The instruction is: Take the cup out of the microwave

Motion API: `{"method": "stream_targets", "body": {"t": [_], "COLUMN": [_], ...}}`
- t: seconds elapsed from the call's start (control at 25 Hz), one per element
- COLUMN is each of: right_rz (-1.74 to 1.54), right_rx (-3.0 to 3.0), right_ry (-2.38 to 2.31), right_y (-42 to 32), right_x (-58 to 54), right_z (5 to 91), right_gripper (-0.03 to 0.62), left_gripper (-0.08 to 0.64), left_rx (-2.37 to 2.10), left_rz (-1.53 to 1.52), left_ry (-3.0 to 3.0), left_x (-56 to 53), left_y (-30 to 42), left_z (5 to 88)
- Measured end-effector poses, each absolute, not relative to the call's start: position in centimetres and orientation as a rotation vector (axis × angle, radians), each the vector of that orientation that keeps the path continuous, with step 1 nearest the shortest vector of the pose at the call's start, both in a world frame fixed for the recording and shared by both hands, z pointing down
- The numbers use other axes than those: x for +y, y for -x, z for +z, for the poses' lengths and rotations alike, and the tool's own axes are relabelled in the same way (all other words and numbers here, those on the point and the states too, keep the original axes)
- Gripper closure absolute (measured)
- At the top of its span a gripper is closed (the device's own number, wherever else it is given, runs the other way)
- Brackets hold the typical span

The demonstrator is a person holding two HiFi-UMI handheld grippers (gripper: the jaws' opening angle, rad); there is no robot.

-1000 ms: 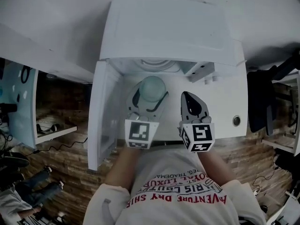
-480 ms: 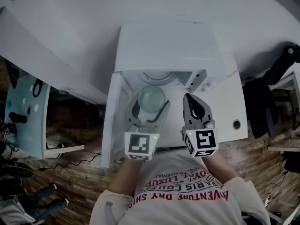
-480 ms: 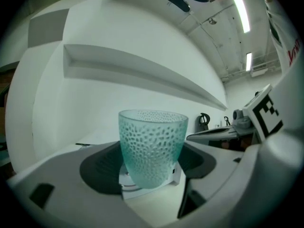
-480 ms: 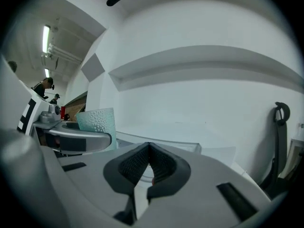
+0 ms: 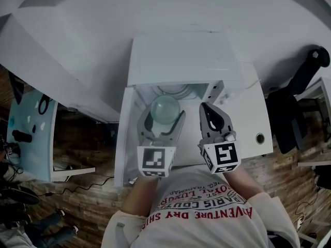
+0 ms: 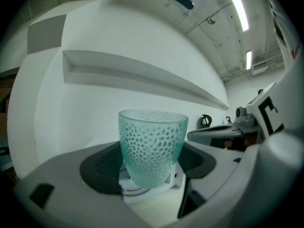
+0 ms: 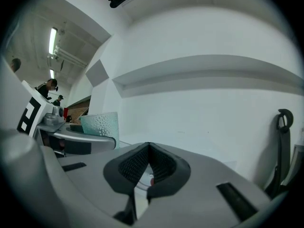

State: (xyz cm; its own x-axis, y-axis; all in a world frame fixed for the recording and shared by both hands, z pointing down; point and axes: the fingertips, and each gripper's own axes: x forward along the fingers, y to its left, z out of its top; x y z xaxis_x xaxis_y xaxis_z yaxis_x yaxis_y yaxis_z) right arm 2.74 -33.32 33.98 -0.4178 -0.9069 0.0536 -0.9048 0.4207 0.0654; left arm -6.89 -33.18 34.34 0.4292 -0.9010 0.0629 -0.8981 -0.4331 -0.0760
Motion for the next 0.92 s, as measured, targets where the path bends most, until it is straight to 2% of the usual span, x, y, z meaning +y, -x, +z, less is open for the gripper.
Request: {"method": "stream_targets", "body": {"t": [0.92], "right_rz": [0.011], "right_rx": [-2.552], "right_ry": [-1.648], "right_y": [-3.9], "right_x": [-34.7], "right_z": [34.8], "right_gripper": [0.581], "left_gripper": [0.201], "left_rx": [1.701], "left_rz": [-0.120], "left_ry": [2.674], "left_x": [-34.3], "left_y": [5.7], "left_z": [34.7]}}
